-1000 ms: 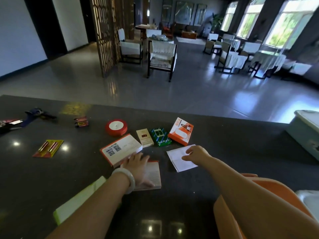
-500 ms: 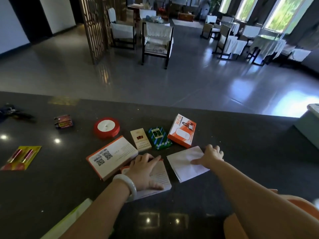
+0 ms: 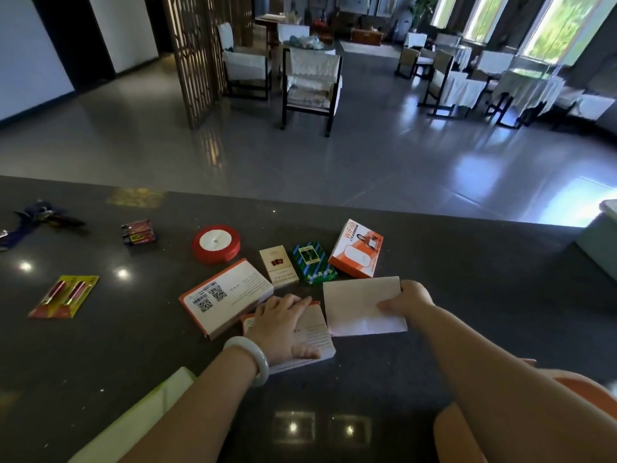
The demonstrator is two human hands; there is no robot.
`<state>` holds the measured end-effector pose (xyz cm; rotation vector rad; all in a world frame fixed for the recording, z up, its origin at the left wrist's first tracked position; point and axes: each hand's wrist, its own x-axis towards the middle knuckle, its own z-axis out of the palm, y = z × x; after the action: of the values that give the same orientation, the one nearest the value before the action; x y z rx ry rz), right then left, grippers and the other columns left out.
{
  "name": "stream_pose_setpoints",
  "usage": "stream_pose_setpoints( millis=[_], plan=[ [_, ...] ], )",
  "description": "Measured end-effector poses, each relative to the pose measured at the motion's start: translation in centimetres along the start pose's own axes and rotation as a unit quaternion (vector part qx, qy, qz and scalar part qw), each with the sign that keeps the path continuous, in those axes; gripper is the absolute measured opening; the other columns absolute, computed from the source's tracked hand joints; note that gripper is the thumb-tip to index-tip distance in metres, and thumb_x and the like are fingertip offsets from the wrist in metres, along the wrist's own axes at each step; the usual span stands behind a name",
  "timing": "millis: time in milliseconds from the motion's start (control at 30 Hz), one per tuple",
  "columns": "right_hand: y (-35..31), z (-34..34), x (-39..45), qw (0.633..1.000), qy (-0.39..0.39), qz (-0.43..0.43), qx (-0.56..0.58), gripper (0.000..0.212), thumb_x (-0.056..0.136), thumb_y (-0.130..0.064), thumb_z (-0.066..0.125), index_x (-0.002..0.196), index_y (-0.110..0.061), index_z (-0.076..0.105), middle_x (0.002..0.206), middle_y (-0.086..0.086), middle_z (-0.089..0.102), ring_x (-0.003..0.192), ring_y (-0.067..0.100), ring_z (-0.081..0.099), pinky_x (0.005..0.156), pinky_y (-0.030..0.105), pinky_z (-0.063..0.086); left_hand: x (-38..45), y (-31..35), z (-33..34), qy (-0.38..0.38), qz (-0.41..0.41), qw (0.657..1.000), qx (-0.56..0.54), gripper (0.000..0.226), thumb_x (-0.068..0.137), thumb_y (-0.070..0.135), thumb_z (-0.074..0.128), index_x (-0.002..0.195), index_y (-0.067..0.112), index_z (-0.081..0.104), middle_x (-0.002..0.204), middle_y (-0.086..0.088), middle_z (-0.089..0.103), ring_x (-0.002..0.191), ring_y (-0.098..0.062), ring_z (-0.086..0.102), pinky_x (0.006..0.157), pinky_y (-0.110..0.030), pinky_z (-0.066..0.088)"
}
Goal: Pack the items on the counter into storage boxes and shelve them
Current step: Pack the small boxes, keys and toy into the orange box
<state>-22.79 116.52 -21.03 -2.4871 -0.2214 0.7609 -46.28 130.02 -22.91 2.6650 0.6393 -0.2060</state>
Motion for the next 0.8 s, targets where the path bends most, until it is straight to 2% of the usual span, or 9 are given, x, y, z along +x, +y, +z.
stream_pose_setpoints(
  millis=[33, 133, 300, 433, 533, 667, 700, 800],
  plan=[
    [0.0, -0.1, -0.1, 1.0, 0.0, -0.007, 0.017, 0.066, 0.076, -0.021, 0.08, 0.134, -0.018, 0.047, 0.107, 0.002, 0.052, 0.091, 0.017, 0.053, 0.072, 0.03, 0.052, 0.0, 0.0, 0.0, 0.001, -0.002, 1.0, 0.0, 0.096, 0.077, 0.065, 0.064, 0.152, 0.034, 0.012, 0.152, 0.008, 0.022, 0.139, -0.023, 0.021, 0.117, -0.048, 0.017],
    [0.0, -0.4, -0.7, 0.998, -0.004, -0.021, 0.06, 0.06, 0.075, -0.015, 0.081, 0.127, -0.018, 0.052, 0.103, 0.0, 0.053, 0.087, 0.016, 0.053, 0.08, 0.035, 0.055, 0.0, 0.2, 0.0, 0.007, -0.009, 1.0, 0.004, 0.095, 0.078, 0.064, 0.064, 0.151, 0.034, 0.013, 0.153, 0.009, 0.021, 0.14, -0.023, 0.021, 0.118, -0.047, 0.017],
    [-0.3, -1.8, -1.8, 0.993, -0.023, -0.074, 0.093, 0.05, 0.077, -0.006, 0.078, 0.123, -0.009, 0.059, 0.109, 0.006, 0.062, 0.099, 0.025, 0.061, 0.082, 0.04, 0.055, -0.7, 0.5, -0.1, 0.025, -0.009, 0.999, 0.038, 0.094, 0.077, 0.068, 0.062, 0.151, 0.032, 0.015, 0.151, 0.004, 0.025, 0.139, -0.023, 0.025, 0.117, -0.045, 0.018],
    [-1.0, -3.7, -3.2, 0.988, -0.027, -0.096, 0.115, 0.046, 0.081, -0.009, 0.074, 0.124, -0.01, 0.057, 0.105, 0.005, 0.061, 0.095, 0.024, 0.061, 0.064, 0.033, 0.054, -2.0, 0.7, -0.4, 0.039, 0.002, 0.998, 0.05, 0.097, 0.067, 0.072, 0.068, 0.144, 0.035, 0.021, 0.147, 0.004, 0.035, 0.135, -0.021, 0.034, 0.114, -0.044, 0.026],
    [-0.8, -4.9, -4.3, 0.986, -0.022, -0.109, 0.125, 0.045, 0.083, -0.012, 0.073, 0.125, -0.011, 0.057, 0.105, 0.005, 0.062, 0.09, 0.022, 0.061, 0.059, 0.03, 0.051, -2.9, 1.0, -0.8, 0.019, -0.004, 0.998, 0.057, 0.102, 0.068, 0.064, 0.073, 0.146, 0.034, 0.014, 0.149, 0.002, 0.034, 0.137, -0.023, 0.034, 0.113, -0.046, 0.028],
    [0.1, -6.7, -6.2, 0.976, -0.024, -0.122, 0.177, 0.043, 0.083, -0.013, 0.073, 0.123, -0.012, 0.058, 0.101, 0.003, 0.064, 0.079, 0.017, 0.061, 0.055, 0.029, 0.05, -4.1, 1.8, -1.0, 0.028, -0.021, 0.998, 0.044, 0.099, 0.07, 0.06, 0.074, 0.146, 0.033, 0.016, 0.148, 0.001, 0.034, 0.135, -0.022, 0.035, 0.111, -0.045, 0.032],
    [0.6, -7.2, -6.7, 0.973, -0.024, -0.128, 0.192, 0.042, 0.083, -0.013, 0.073, 0.122, -0.012, 0.058, 0.099, 0.003, 0.064, 0.081, 0.018, 0.063, 0.057, 0.032, 0.053, -4.5, 2.1, -1.1, 0.038, -0.02, 0.998, 0.035, 0.099, 0.07, 0.06, 0.075, 0.146, 0.034, 0.016, 0.147, 0.002, 0.035, 0.134, -0.022, 0.036, 0.11, -0.045, 0.035],
    [2.6, -9.0, -8.1, 0.958, -0.026, -0.137, 0.251, 0.04, 0.082, -0.012, 0.073, 0.12, -0.01, 0.06, 0.107, 0.009, 0.068, 0.095, 0.029, 0.067, 0.082, 0.048, 0.057, -5.2, 3.5, -1.6, 0.077, -0.003, 0.997, 0.021, 0.097, 0.069, 0.061, 0.074, 0.144, 0.034, 0.019, 0.142, 0.004, 0.038, 0.129, -0.018, 0.04, 0.105, -0.043, 0.041]
  ],
)
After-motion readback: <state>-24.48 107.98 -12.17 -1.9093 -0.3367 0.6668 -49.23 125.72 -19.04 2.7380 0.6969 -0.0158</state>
